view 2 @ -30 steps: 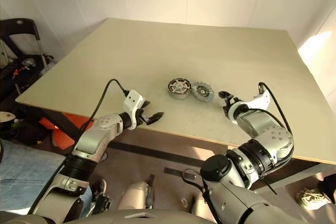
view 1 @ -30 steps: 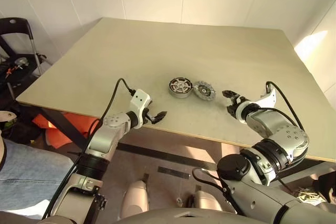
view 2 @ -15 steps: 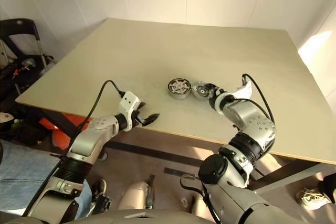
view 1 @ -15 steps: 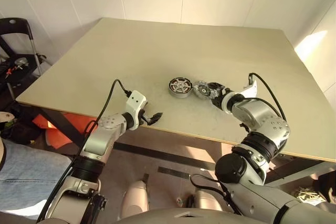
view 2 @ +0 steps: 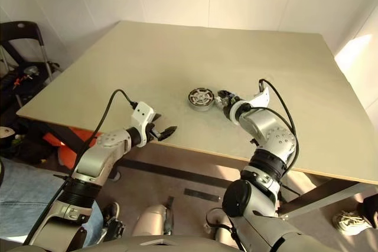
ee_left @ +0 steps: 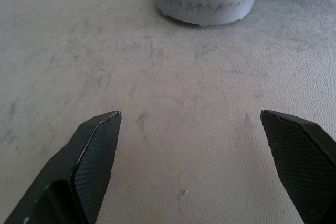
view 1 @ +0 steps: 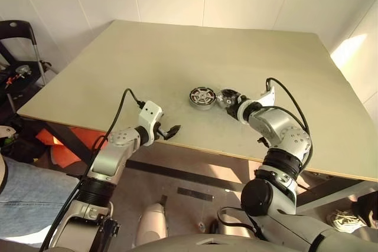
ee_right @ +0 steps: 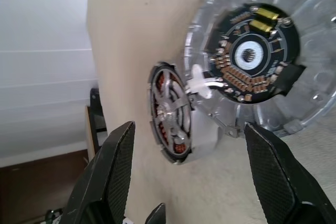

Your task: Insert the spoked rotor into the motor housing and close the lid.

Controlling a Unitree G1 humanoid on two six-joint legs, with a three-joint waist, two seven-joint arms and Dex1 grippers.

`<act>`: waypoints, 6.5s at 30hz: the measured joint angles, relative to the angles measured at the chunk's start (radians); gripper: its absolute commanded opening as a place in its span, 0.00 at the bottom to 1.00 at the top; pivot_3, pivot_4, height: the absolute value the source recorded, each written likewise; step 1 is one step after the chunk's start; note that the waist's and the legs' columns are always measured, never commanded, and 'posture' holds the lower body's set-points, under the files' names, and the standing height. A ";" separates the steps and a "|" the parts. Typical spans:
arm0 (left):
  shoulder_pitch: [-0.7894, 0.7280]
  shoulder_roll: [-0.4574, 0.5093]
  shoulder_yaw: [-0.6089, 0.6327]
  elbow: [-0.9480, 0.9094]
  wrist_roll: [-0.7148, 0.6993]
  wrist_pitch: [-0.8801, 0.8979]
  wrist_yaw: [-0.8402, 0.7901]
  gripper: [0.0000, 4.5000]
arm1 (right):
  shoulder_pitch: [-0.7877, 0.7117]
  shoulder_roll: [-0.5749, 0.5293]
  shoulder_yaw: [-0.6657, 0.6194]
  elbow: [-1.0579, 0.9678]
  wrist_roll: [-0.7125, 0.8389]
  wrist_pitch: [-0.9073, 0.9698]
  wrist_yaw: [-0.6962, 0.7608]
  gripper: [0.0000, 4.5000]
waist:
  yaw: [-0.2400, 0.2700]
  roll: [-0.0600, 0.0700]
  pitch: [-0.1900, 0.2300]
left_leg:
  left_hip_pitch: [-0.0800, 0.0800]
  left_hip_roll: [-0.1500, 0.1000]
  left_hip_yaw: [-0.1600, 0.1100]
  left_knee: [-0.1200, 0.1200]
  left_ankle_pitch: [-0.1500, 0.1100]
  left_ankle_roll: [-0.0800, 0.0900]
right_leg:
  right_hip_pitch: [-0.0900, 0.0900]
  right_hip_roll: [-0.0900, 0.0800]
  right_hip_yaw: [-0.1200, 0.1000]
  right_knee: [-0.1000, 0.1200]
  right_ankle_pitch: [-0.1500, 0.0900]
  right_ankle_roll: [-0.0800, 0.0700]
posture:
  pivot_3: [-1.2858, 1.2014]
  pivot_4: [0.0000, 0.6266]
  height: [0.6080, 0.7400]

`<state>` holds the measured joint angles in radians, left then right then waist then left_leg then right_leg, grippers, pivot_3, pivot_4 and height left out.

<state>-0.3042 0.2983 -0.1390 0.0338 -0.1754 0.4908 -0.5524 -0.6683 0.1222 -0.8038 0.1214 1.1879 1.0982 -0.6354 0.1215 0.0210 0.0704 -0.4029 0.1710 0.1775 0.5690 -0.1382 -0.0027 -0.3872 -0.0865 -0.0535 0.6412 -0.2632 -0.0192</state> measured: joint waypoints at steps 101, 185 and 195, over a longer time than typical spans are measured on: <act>-0.092 -0.102 0.053 0.158 0.034 -0.112 0.103 1.00 | -0.178 -0.241 0.814 0.775 -1.075 -0.989 1.002 0.82 | -0.003 -0.006 0.000 | -0.003 0.002 0.000 0.012 -0.004 0.018 | 0.004 -0.001 -0.001 0.000 0.008 -0.012 | 0.52 0.00 1.00; -0.052 -0.103 0.044 0.154 0.043 -0.110 0.099 1.00 | -0.171 -0.288 0.825 0.707 -1.152 -0.864 1.102 0.70 | 0.000 -0.006 0.000 | -0.004 0.001 0.000 0.009 -0.004 0.018 | 0.003 -0.001 -0.001 -0.002 0.008 -0.012 | 0.52 0.00 1.00; -0.052 -0.101 0.043 0.154 0.043 -0.110 0.097 1.00 | -0.177 -0.288 0.834 0.726 -1.160 -0.887 1.084 0.70 | 0.000 -0.006 0.000 | -0.003 0.001 0.000 0.009 -0.004 0.018 | 0.003 -0.001 -0.001 -0.001 0.008 -0.012 | 0.52 0.00 1.00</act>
<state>-0.3557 0.1971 -0.0958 0.1876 -0.1323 0.3809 -0.4556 -0.8453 -0.1661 0.0304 0.8469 0.0276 0.2110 0.4490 0.1214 0.0152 0.0705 -0.4062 0.1725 0.1775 0.5776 -0.1421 0.0153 -0.3842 -0.0872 -0.0544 0.6398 -0.2549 -0.0312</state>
